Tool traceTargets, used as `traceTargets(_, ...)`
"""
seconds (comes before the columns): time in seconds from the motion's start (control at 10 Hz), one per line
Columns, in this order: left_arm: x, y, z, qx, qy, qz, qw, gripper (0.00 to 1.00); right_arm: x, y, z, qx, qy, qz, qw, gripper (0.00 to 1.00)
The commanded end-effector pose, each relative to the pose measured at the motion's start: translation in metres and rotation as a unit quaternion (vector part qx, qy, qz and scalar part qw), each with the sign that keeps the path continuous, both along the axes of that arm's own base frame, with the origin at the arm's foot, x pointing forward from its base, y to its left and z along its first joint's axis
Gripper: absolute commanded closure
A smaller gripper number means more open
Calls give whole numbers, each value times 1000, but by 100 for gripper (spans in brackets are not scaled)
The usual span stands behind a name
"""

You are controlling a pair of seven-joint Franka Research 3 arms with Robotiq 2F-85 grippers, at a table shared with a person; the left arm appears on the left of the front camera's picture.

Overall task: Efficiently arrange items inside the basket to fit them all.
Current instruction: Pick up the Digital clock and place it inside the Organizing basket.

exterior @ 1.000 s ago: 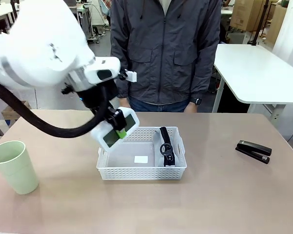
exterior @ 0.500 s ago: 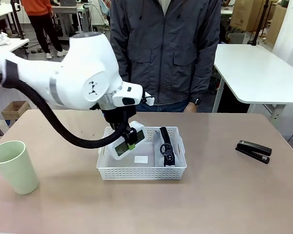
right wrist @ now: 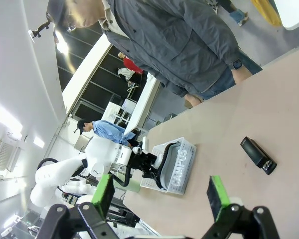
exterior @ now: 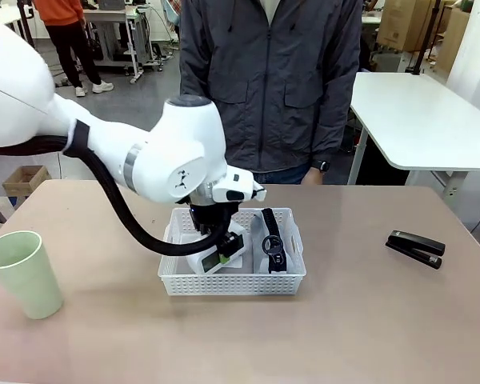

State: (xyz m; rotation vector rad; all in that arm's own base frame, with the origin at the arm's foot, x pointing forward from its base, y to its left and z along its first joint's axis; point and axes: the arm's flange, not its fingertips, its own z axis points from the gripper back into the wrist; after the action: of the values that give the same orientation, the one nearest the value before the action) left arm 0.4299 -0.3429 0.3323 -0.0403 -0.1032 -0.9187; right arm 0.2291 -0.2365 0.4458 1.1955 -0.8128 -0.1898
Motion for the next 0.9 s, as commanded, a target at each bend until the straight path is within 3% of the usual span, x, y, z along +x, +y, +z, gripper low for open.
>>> traceTargets(0.0, 3, -14, 2, 24, 1, 3, 1000, 48, 2, -1, 1, 0, -20, -3, 1000, 0)
traceTargets(0.4, 2, -17, 1, 35, 9, -3, 999, 48, 2, -1, 1, 0, -20, -3, 1000, 0)
traceTargets(0.5, 2, -17, 0, 43, 16, -6, 999, 5, 2, -1, 1, 0, -20, -3, 1000, 0)
traceTargets(0.6, 2, -17, 1, 41, 18, -10, 999, 0, 2, -1, 1, 0, -20, -3, 1000, 0)
traceTargets(0.8, 2, -16, 2, 37, 21, -11, 999, 0, 2, -1, 1, 0, -20, -3, 1000, 0)
